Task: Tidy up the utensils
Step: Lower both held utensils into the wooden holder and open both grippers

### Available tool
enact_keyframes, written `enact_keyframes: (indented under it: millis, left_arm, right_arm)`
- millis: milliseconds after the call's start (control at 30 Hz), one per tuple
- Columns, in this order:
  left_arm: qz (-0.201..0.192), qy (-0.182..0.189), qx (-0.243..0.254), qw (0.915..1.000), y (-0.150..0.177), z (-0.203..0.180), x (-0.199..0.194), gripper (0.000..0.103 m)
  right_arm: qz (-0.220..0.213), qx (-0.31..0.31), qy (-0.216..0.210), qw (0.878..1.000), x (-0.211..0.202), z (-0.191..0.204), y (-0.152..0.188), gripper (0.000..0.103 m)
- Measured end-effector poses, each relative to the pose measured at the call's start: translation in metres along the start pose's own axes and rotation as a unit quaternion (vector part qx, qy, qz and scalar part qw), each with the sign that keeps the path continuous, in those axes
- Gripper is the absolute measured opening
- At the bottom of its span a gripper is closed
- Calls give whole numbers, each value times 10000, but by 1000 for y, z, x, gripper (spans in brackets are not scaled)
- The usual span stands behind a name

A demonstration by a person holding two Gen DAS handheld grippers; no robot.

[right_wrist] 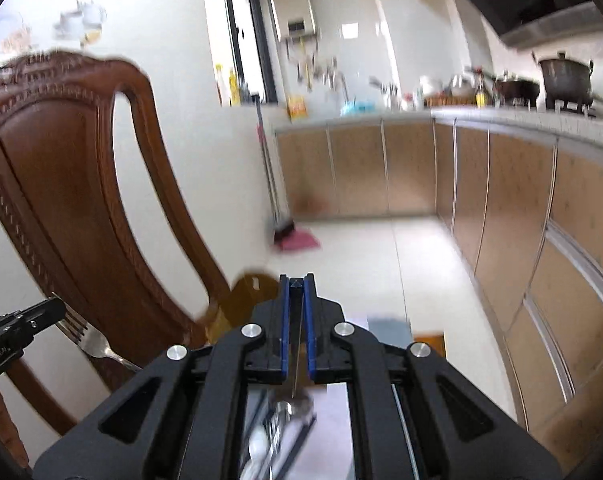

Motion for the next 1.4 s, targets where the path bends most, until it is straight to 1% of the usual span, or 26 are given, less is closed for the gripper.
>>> enact_keyframes:
  millis: [100, 133, 200, 300, 400, 467, 567, 733, 833, 1033, 1133, 1167, 1233, 1267, 1300, 1367, 1400]
  left_arm:
    - [-347, -287, 49, 9990, -17, -5, 3, 1]
    - [-429, -359, 42, 9984, -20, -6, 6, 1]
    - [-508, -499, 13, 9975, -25, -7, 20, 1]
    - [-399, -605, -139, 9973, -25, -6, 54, 1]
    - [-46, -583, -235, 9980, -15, -3, 91, 1]
    - [73, -601, -218, 9979, -8, -3, 107, 1]
    - [165, -569, -232, 9980, -5, 1, 120, 1]
    - [121, -594, -244, 9979, -12, 5, 133, 1]
    - [212, -557, -241, 9979, -10, 2, 146, 1]
    - [461, -512, -185, 9975, 11, -4, 164, 2]
    - [613, -361, -209, 9973, 17, -6, 169, 3]
    - [649, -312, -216, 9972, 19, -6, 169, 3]
    - [616, -307, -172, 9975, 19, -8, 166, 4]
    - [572, -328, -130, 9977, 19, -10, 160, 6]
    - [554, -327, -113, 9979, 20, -11, 157, 9]
    - [527, -284, -80, 9982, 21, -13, 144, 33]
    - [507, -275, -62, 9983, 22, -13, 136, 38]
  right_arm:
    - [-419, 152, -75, 9990, -5, -1, -23, 8]
    - [-578, 204, -129, 9980, -6, -1, -31, 8]
    - [-740, 262, -167, 9968, -5, -2, -40, 8]
    - [-836, 264, -154, 9960, 7, -5, -44, 8]
    - [-888, 239, -16, 9958, 24, -8, -40, 8]
    - [-882, 344, 16, 9955, 33, -11, -43, 8]
    - [-887, 430, 15, 9951, 41, -15, -53, 8]
    - [-948, 340, 103, 9949, 61, -16, -70, 8]
    - [-843, 372, 74, 9957, 76, -16, -60, 8]
    - [-268, 325, 115, 9990, 114, -15, -22, 8]
    - [33, 245, 131, 9996, 121, -16, -6, 9]
    - [143, 230, 123, 9996, 122, -16, -2, 10]
    - [298, 204, 119, 9993, 120, -17, 2, 29]
    - [324, 215, 114, 9992, 115, -18, 5, 48]
    - [307, 236, 96, 9992, 109, -19, 6, 59]
    - [264, 255, 98, 9993, 95, -20, 9, 61]
    - [310, 239, 114, 9992, 87, -22, 12, 61]
Point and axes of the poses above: each gripper's, at about its wrist camera, not at the fingertips, and x roughly the way its jaws point, z to its left, y to its underside, the point moved 2 cm from there along x, roughly the way its jaws point, and after that the axes turned 1 degree about -y, right-handed, at the moved point
